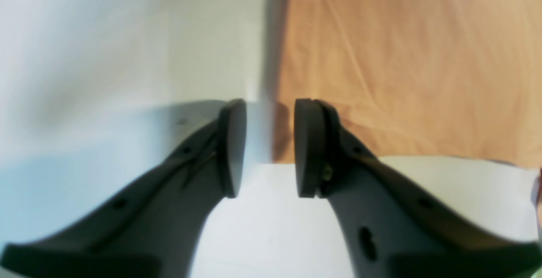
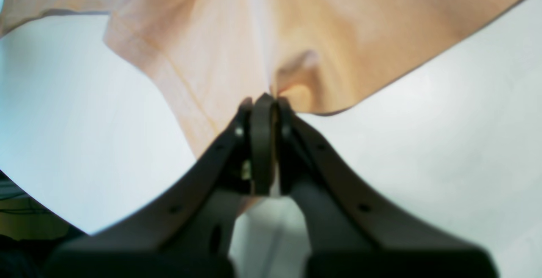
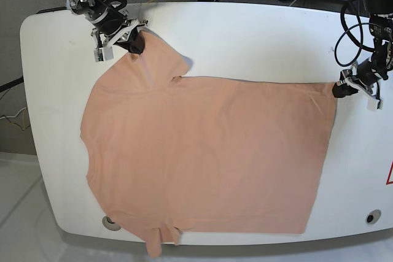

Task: Fold the T-shirt properly
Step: 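Move the left gripper to the shirt's other shoulder corner and grasp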

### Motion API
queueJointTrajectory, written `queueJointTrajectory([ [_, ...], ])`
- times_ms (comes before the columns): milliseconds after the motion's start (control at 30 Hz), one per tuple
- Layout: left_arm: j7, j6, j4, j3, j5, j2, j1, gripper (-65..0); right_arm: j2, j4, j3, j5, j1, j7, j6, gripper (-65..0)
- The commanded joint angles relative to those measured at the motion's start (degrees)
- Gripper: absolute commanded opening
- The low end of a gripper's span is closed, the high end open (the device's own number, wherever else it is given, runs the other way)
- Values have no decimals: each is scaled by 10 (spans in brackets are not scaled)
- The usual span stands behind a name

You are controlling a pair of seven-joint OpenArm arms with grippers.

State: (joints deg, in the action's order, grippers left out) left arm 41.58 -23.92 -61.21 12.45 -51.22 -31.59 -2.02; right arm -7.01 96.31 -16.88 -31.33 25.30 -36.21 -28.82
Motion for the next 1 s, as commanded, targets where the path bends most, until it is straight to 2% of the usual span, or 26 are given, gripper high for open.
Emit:
queueJointTrajectory([
  [0,54,9,3,-8,28,-1,-4,-366,-4,6,-1,0,1,4,-5,-650],
  [267,62,-2,25,-2,3,2,2,-301,-5,6,-2,1,1,0,-4,-650],
  [533,70,-9,35,1,-13,4,4,-311,-4,5,-2,1,0,2,-4,-650],
  [667,77,-11,18,-3,-5,10,2,-401,-4,5,-3,0,0,-1,-3,-650],
  [867,56,-13,17,-4,-1,10,1,-584,-3,5,-2,0,0,-1,-3,-650],
  [900,51,-15,18,-5,-3,8,1,-638,-4,6,-2,-1,0,-3,-4,-650],
  [967,44,-19,19,-6,-5,6,2,-650,-4,8,0,-1,0,-7,-6,-650],
])
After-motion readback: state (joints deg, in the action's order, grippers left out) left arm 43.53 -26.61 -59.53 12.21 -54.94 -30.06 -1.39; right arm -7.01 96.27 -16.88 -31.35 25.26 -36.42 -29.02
